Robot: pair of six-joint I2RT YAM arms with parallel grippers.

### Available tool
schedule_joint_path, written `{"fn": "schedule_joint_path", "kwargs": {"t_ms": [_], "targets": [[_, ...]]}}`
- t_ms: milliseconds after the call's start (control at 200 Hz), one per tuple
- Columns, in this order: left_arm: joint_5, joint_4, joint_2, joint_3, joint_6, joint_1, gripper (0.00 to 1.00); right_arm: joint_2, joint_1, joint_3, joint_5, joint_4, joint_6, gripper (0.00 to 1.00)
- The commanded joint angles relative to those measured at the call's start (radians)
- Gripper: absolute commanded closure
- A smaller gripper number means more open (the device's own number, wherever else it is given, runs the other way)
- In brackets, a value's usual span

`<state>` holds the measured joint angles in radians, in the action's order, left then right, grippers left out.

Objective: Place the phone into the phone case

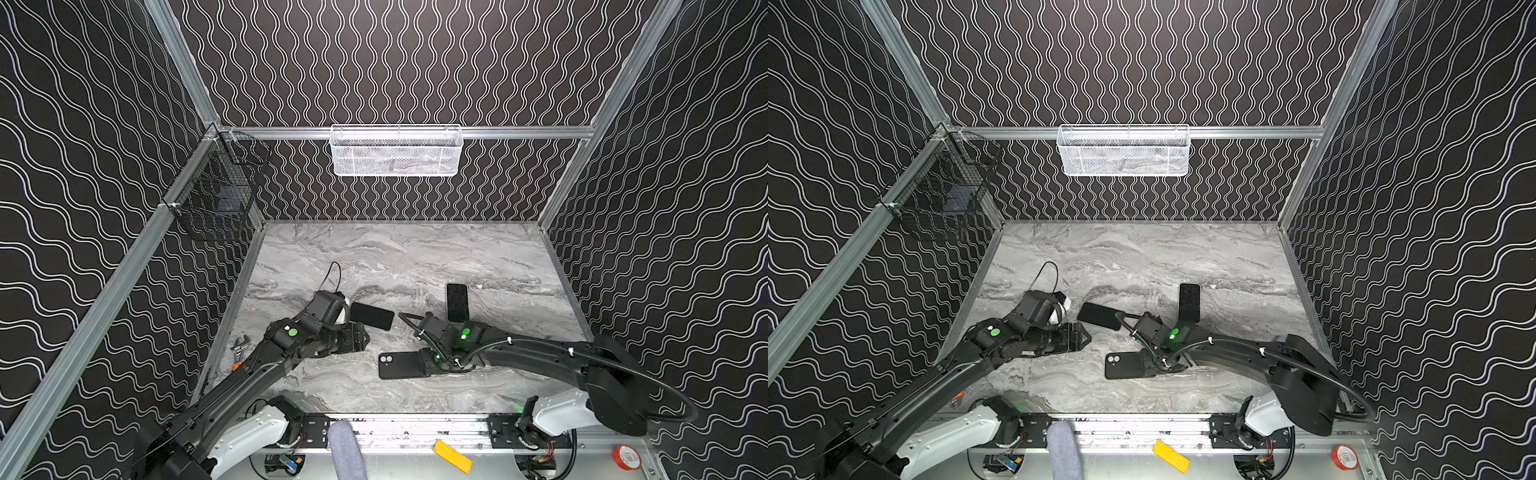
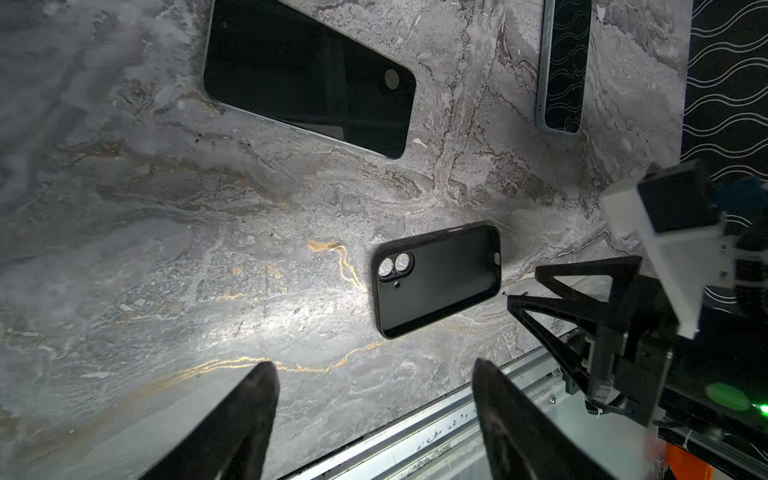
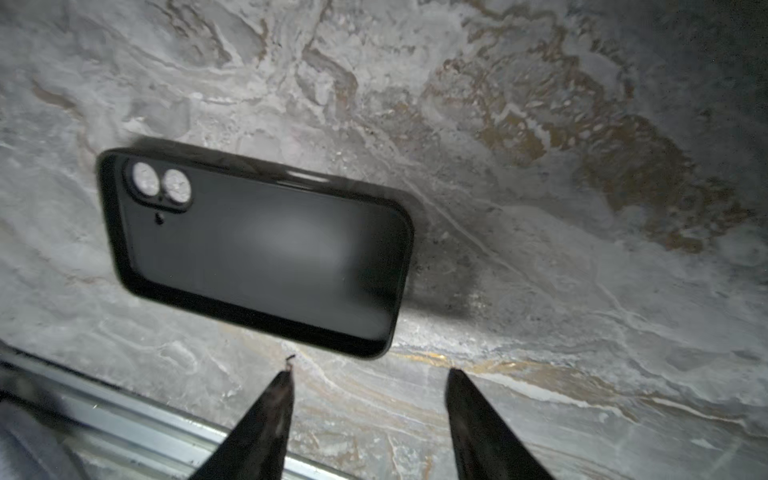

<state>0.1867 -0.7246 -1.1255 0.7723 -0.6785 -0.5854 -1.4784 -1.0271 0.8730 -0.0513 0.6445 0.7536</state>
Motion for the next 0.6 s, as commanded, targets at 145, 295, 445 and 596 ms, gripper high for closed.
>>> {"fn": "schedule_joint_path", "kwargs": {"t_ms": [145,295,445,596], "targets": [[0.001,0.05,0.0,-0.018,0.008,0.004,0.22,-0.083,-0.01,0.024,-0.059,-0.002,0.129,0.54],[0.013,0.071,0.013,-0.04,0.007,0.004,0.22,-0.128,-0.01,0.046,-0.05,-0.028,0.15,0.59],[0.02,0.088,0.025,-0.066,-0.004,0.004,0.22,-0.177,-0.01,0.082,-0.064,-0.023,0.163,0.67],[0.042,0.126,0.047,-0.1,-0.037,0.004,0.22,-0.214,-0.009,0.107,-0.072,-0.006,0.18,0.73]]}}
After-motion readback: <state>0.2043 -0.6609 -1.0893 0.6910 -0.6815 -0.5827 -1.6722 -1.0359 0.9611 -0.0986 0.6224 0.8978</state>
